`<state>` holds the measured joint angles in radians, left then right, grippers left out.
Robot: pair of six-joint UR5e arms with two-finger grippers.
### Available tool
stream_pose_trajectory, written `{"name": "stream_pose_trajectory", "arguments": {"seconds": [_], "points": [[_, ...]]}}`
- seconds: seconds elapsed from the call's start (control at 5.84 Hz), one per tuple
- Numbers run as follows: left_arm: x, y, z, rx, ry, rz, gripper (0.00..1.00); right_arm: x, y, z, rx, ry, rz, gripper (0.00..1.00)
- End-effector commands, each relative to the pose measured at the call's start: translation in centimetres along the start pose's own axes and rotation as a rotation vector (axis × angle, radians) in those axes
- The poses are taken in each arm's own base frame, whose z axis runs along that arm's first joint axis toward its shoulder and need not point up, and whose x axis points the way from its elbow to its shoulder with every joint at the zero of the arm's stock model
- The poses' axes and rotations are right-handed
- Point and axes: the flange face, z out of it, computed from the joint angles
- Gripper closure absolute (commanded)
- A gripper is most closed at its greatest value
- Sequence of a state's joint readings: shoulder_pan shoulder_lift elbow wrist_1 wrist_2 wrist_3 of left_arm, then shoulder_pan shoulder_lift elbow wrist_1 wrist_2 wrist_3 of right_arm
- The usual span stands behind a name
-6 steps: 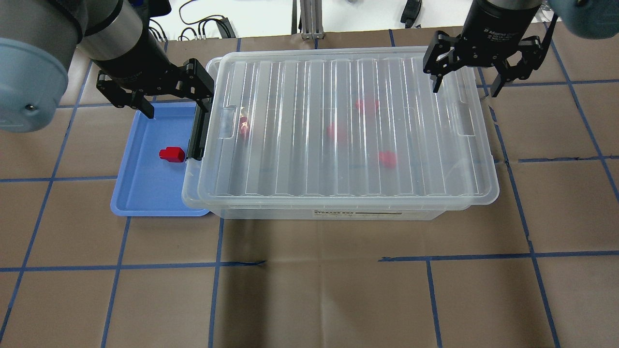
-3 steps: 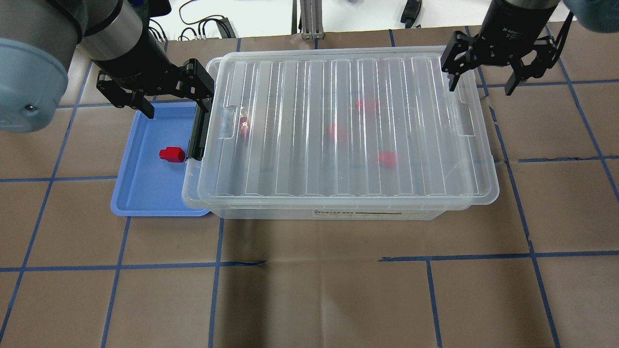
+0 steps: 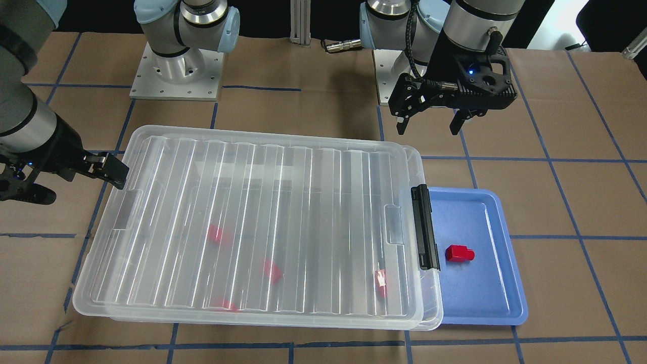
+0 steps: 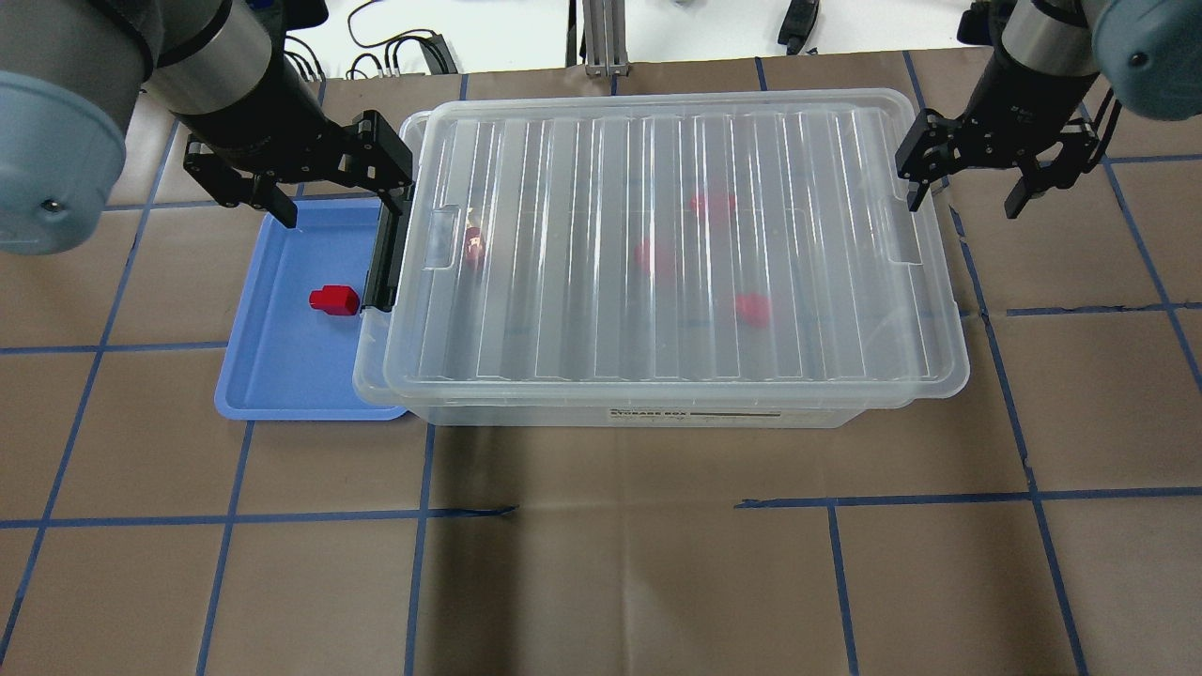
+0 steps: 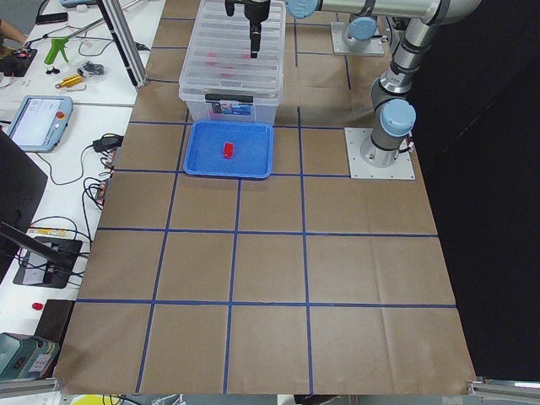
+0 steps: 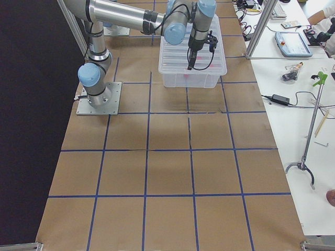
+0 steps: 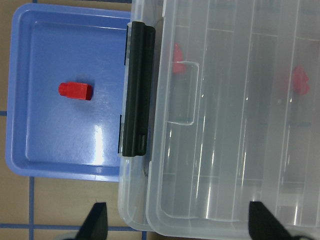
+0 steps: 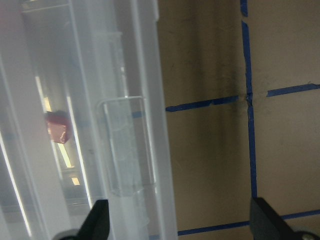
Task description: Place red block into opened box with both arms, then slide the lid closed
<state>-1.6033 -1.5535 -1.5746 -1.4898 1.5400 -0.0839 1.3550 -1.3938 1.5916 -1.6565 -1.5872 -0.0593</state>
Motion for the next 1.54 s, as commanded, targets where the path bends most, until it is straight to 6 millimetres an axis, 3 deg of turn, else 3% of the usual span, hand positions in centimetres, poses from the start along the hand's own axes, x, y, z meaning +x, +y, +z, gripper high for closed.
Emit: {"name": "stream_pose_trajectory", "arguments": {"seconds": [0.0, 0.17, 0.34, 0.86, 1.37], "points": [[-0.4, -1.1, 1.1, -0.018, -0.011, -0.006, 0.02, 2.5, 0.2, 2.6, 0.018, -0.015, 0.012, 0.00], [-0.3, -1.6, 2.0, -0.034, -0.020, -0.006, 0.02, 2.4, 0.5, 2.7, 0.015, -0.020, 0.011, 0.00], [-0.3, -1.4, 1.6, -0.027, -0.021, -0.027, 0.02, 1.8, 0.5, 2.9, 0.008, -0.035, 0.003, 0.00], [-0.3, -1.5, 1.9, -0.031, -0.026, -0.029, 0.02, 1.4, 0.8, 5.4, -0.030, -0.060, -0.017, 0.00], [-0.5, -1.4, 1.6, -0.024, -0.047, -0.027, 0.01, 2.5, 0.7, 4.9, -0.003, 0.020, -0.022, 0.00]]}}
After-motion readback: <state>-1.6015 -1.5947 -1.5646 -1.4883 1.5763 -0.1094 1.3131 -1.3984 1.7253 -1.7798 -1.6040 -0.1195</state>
